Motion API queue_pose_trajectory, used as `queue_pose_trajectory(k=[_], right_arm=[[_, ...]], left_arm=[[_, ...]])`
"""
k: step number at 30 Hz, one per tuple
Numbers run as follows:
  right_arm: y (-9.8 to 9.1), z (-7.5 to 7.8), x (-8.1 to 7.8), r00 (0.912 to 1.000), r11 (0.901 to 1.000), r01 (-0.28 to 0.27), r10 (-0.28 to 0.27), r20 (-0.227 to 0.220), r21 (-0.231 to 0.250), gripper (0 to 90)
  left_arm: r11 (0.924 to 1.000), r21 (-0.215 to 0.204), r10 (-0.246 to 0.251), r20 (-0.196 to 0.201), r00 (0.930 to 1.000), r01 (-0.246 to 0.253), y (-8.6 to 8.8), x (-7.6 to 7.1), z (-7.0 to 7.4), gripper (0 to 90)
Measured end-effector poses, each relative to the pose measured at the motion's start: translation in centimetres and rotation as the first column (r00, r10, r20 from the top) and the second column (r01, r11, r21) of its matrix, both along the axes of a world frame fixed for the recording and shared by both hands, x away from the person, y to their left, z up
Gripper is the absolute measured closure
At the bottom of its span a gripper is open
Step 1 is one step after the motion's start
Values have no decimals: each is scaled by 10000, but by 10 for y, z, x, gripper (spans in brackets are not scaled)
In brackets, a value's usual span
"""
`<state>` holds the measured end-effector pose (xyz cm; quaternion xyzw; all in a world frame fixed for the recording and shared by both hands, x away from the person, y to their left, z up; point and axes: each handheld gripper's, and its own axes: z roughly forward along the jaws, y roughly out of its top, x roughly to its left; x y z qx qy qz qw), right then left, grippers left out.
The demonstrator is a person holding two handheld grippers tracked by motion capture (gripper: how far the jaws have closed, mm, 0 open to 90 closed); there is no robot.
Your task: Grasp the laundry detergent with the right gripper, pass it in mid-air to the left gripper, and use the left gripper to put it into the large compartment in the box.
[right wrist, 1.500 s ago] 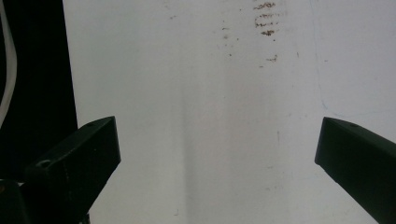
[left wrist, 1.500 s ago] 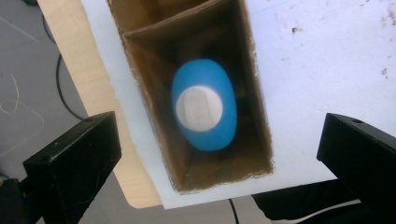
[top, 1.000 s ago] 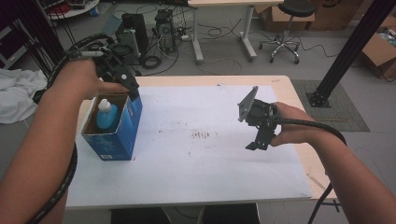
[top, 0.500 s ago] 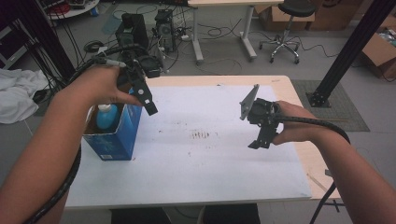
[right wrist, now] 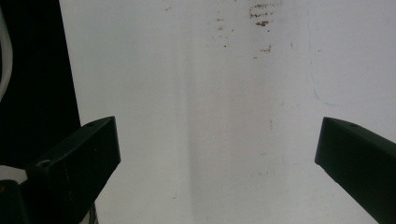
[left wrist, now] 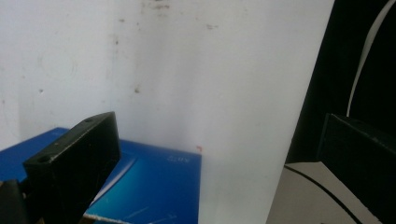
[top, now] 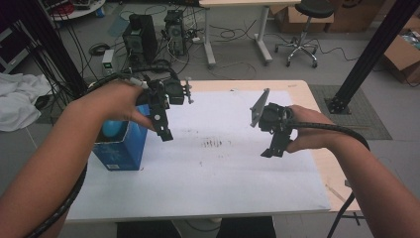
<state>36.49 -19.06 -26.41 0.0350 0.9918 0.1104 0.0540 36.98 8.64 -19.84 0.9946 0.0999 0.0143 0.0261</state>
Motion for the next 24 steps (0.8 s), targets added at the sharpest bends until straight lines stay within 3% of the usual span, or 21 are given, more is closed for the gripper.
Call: queue_pose_trajectory(k=[6, 10, 24], right_arm=[[0, -2, 2, 10000, 10000, 14, -14, -60, -30, 0], [-1, -4, 4, 9999, 10000, 49, -50, -107, -75, 0], [-3, -4, 8, 9999, 10000, 65, -65, -105, -51, 0]], left_arm=[[9976, 364, -589, -55, 9982, 591, -10, -2, -9, 1], [9966, 358, -739, -218, 9970, 747, -15, -1, -15, 1], [9959, 193, -873, -389, 9954, 881, -21, 1, -17, 1]])
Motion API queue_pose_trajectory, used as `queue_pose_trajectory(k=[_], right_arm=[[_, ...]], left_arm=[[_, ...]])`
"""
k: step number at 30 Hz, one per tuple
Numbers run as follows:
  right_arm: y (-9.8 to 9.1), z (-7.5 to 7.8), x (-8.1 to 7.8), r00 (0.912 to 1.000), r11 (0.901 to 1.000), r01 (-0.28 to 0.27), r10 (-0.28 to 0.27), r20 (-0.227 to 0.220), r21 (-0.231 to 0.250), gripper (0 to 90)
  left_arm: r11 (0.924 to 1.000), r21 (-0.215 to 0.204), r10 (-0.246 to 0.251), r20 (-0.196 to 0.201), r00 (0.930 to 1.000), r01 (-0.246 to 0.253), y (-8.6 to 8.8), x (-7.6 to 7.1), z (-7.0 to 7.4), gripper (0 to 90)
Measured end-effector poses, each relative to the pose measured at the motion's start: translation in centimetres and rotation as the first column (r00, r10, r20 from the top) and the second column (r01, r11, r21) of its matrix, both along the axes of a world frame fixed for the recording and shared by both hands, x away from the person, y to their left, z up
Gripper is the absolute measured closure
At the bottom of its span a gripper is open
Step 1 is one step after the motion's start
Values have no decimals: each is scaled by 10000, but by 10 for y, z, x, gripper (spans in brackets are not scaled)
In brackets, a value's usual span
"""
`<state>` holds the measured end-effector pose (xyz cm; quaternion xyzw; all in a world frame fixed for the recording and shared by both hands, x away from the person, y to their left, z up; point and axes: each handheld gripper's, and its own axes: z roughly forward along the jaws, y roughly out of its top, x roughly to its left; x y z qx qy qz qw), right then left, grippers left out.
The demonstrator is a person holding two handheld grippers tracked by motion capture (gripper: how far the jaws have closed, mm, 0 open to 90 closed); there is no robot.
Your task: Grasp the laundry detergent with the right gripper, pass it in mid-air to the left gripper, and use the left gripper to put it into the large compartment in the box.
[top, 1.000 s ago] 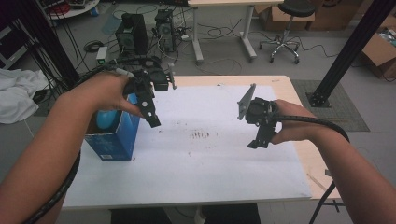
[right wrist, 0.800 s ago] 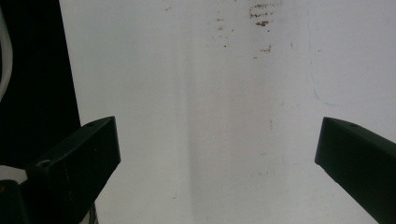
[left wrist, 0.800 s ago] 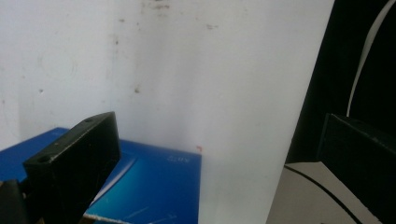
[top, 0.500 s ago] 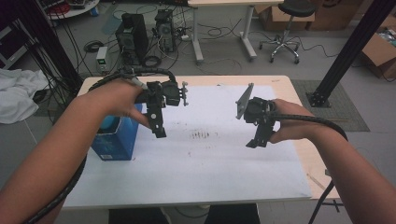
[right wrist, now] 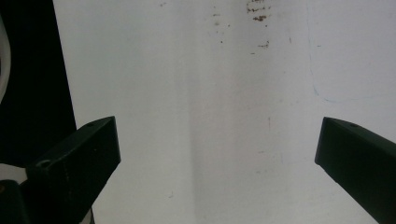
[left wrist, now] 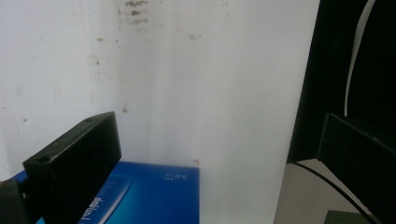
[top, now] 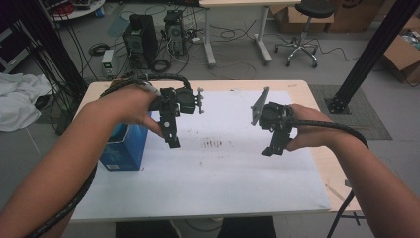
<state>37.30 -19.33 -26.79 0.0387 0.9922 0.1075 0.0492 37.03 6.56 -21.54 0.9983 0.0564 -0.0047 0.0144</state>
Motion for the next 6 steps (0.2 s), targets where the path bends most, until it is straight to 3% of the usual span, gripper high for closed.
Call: queue_pose_trajectory(k=[6], right_arm=[[1, -1, 0, 10000, 10000, 0, 1, -30, 81, 0]], left_arm=[[9999, -30, -105, -54, 9999, 104, -3, -1, -4, 1]])
